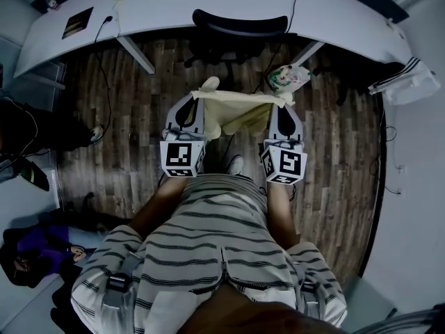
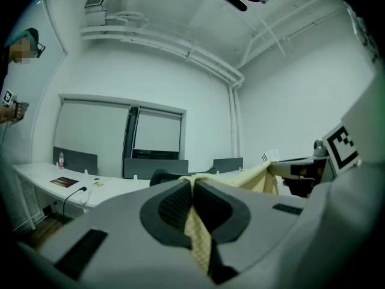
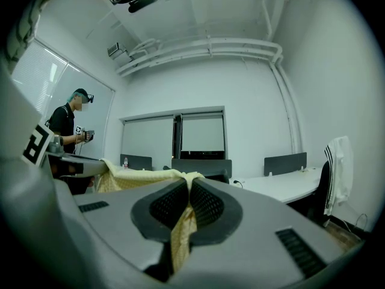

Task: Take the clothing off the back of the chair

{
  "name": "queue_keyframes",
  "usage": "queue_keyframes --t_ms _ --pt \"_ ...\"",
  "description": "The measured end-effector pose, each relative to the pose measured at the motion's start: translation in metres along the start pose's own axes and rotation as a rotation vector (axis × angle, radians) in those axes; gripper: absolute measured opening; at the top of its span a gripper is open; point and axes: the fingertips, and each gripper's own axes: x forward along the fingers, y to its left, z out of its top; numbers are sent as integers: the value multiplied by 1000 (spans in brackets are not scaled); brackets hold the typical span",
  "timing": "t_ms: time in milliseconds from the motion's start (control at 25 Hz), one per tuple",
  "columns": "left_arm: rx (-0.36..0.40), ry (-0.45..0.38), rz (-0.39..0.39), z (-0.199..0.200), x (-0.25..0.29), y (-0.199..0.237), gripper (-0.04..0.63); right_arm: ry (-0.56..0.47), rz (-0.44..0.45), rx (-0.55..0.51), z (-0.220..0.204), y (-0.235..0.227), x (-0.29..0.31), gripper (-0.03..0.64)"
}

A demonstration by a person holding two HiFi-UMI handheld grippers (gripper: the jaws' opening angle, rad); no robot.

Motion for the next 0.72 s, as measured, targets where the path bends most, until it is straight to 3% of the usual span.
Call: queue_keyframes --t_ms 720 --pt "-14 31 15 -16 2 1 25 28 4 19 -14 -3 5 25"
